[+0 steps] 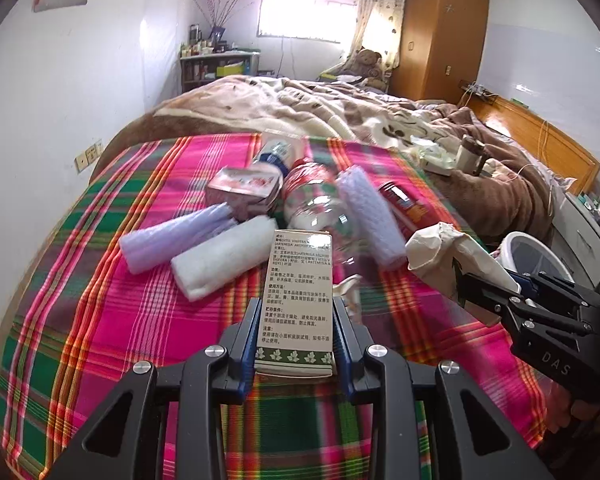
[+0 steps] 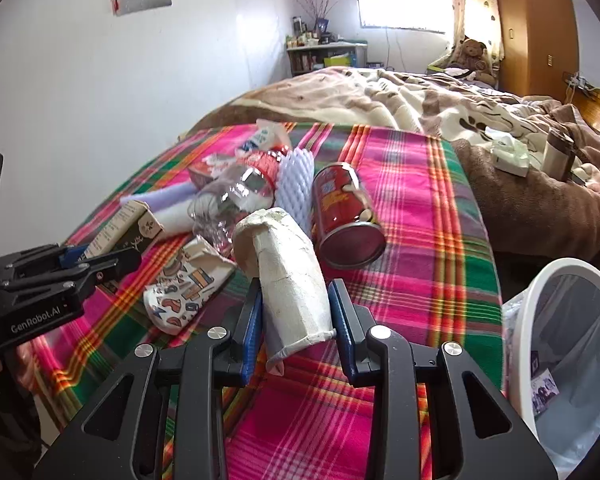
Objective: Collect trash
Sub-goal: 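Move both held items over the wastebasket and open both grippers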
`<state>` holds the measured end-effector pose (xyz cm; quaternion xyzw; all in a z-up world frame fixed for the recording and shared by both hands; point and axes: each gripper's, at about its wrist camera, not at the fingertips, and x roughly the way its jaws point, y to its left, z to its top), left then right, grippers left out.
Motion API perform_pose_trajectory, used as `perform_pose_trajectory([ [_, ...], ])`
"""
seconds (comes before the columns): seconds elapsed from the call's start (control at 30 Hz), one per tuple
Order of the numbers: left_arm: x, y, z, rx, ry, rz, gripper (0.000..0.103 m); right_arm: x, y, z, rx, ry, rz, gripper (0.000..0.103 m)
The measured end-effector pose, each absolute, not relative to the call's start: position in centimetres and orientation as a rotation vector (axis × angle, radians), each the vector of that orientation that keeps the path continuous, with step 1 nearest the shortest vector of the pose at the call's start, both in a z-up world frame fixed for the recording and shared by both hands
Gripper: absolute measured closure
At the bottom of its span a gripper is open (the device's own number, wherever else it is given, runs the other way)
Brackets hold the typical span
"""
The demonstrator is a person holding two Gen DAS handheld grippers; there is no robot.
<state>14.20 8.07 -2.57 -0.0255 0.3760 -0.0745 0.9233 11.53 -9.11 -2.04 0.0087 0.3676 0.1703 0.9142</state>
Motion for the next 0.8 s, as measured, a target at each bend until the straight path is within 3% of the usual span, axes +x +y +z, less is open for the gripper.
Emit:
perform_pose_trajectory([
  [0.8,11.5,-2.3,2.5,-0.003,0.651,-0.317,0.07,7.7,-18.3,2.0,0.137,0.598,0.157,0.069],
])
